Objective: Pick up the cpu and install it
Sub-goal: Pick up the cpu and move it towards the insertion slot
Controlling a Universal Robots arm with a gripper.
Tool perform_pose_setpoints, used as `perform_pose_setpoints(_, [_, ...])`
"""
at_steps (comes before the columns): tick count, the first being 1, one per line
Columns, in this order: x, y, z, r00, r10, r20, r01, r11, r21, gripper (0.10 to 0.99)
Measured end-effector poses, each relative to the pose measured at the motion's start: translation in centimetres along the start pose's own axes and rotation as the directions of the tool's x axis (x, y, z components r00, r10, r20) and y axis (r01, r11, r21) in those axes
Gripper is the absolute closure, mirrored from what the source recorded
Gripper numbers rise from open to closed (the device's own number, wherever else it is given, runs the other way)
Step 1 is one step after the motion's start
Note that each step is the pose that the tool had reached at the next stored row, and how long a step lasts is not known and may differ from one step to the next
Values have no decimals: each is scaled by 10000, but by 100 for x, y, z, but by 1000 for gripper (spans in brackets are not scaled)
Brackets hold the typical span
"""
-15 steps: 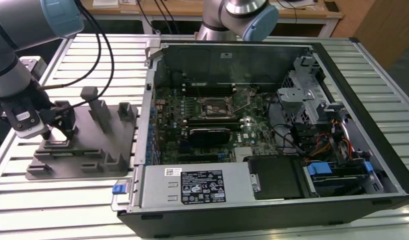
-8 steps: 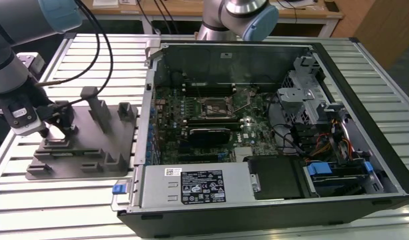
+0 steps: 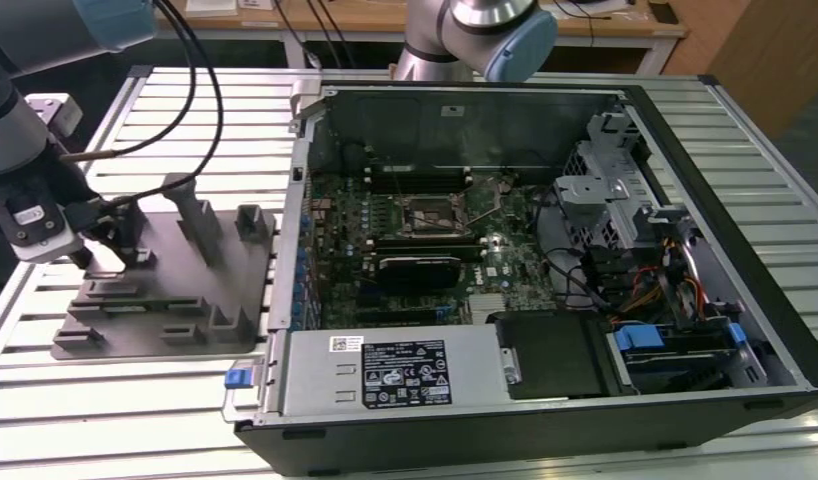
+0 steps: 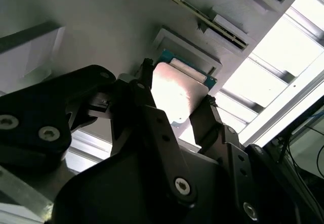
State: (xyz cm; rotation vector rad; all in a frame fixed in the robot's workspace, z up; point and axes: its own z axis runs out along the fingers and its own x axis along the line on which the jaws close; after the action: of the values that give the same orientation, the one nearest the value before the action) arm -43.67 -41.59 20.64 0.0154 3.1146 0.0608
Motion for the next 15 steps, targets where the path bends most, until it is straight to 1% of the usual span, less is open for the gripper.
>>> perform_pose_setpoints(3, [-1, 1, -32, 10000, 0, 0, 0, 10000, 0, 545])
perform_pose_setpoints(13, [-1, 1, -35, 10000, 0, 0, 0, 10000, 0, 545])
perform_pose_setpoints(15, [-1, 2, -46, 10000, 0, -5, 0, 10000, 3, 545])
